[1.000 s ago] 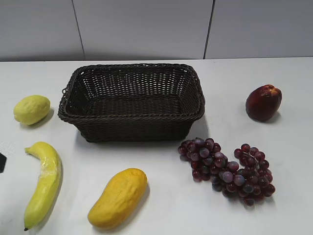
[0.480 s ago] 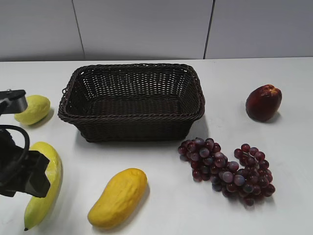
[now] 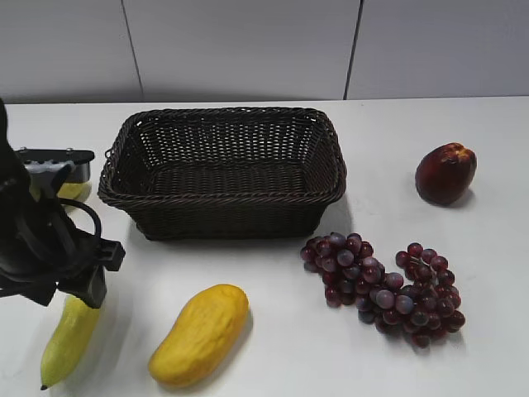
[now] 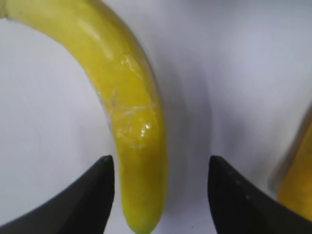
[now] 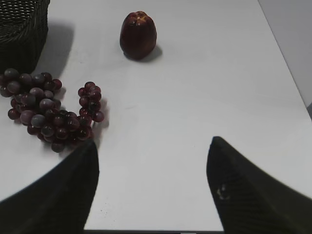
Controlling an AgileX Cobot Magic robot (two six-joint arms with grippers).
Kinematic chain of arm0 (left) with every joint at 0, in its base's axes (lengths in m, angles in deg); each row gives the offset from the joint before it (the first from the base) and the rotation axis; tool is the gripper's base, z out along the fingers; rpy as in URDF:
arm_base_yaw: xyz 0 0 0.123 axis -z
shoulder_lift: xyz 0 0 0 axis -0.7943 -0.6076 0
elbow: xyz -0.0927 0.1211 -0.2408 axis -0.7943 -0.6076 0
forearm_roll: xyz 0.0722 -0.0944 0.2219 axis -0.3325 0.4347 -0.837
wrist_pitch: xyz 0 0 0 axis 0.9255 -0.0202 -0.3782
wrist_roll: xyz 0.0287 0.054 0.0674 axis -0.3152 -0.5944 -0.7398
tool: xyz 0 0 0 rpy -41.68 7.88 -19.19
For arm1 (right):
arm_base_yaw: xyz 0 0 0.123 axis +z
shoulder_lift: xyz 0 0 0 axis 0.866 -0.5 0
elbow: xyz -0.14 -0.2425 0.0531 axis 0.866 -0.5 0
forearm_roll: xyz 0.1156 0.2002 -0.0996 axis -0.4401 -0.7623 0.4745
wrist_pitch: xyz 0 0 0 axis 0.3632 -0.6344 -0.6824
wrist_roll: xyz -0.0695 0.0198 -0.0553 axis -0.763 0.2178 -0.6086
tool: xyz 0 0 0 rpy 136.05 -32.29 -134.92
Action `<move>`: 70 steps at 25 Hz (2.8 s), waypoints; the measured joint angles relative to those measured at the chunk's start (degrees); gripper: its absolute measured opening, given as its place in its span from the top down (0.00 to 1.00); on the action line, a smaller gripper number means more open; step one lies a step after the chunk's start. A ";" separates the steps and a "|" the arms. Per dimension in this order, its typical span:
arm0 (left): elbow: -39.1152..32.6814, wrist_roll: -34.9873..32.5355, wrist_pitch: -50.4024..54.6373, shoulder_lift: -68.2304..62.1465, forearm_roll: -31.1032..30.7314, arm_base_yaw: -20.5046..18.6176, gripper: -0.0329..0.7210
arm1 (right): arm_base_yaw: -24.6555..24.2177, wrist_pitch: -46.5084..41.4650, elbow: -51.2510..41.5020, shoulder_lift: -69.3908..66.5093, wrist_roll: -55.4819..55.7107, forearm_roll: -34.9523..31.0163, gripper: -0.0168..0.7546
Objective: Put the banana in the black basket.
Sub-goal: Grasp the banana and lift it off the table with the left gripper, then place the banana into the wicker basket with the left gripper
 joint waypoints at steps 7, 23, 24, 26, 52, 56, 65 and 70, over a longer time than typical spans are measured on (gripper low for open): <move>1.93 1.02 -2.06 -6.22 -3.90 -0.59 0.17 | 0.00 0.00 0.00 0.00 0.09 0.00 0.26; 1.97 2.43 -7.77 -12.91 -2.36 -2.99 0.18 | 0.00 0.00 0.00 0.00 0.07 0.00 0.26; 1.97 2.43 -7.96 -13.14 -2.28 -2.99 0.18 | 0.00 0.00 0.00 0.00 0.07 0.00 0.26; 1.97 2.43 -8.57 -13.31 -2.24 -2.99 0.21 | 0.00 0.00 0.00 0.00 0.07 0.00 0.26; 2.80 2.43 10.17 0.25 -8.66 -2.99 0.41 | 0.00 0.00 0.00 0.00 0.06 0.00 0.26; 6.46 2.43 13.93 5.65 -10.19 -2.99 0.41 | 0.00 0.00 0.00 0.00 0.06 0.00 0.26; 22.96 2.43 12.77 9.85 -10.83 -2.99 0.41 | 0.00 0.00 0.00 0.00 0.06 0.00 0.26; 25.70 -0.59 0.81 9.85 -9.15 -2.99 0.41 | 0.00 0.00 0.00 0.00 0.06 0.00 0.26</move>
